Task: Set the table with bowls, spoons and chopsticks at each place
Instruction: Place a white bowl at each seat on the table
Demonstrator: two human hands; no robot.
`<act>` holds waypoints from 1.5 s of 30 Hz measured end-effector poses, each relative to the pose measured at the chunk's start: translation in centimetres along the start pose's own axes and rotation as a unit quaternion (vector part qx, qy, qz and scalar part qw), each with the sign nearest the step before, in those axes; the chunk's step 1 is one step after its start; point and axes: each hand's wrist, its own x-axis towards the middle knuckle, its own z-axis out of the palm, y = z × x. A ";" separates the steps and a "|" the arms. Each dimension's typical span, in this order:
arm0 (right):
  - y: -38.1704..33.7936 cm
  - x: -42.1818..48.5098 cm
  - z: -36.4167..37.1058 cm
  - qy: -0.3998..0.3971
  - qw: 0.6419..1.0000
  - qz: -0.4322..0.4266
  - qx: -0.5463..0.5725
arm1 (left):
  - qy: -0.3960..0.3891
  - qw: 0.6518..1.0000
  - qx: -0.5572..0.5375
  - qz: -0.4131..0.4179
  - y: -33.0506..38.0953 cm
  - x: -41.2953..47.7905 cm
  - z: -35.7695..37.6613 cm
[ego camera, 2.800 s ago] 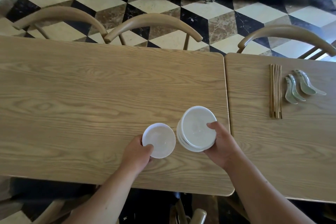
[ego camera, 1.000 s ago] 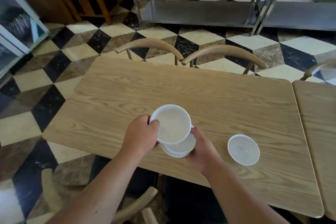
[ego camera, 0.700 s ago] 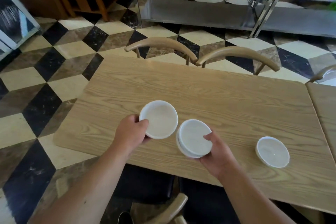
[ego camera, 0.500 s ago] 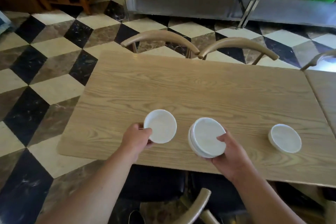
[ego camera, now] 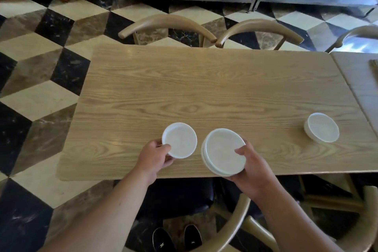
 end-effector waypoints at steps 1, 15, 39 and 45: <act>0.1 0.1 0.1 0.002 1.000 0.000 0.000 | -0.003 1.000 -0.002 -0.001 -0.1 0.1 -0.1; -0.5 1.6 1.3 -0.029 0.999 0.017 -0.008 | -0.012 0.999 -0.016 -0.037 -0.2 0.7 0.0; 11.5 2.6 40.8 0.044 0.972 -0.085 -0.214 | -0.184 0.979 -0.086 -0.037 17.6 -1.7 -30.2; 12.7 3.7 52.9 0.136 0.844 -0.146 -0.498 | -0.169 0.985 -0.039 0.005 24.5 0.3 -41.3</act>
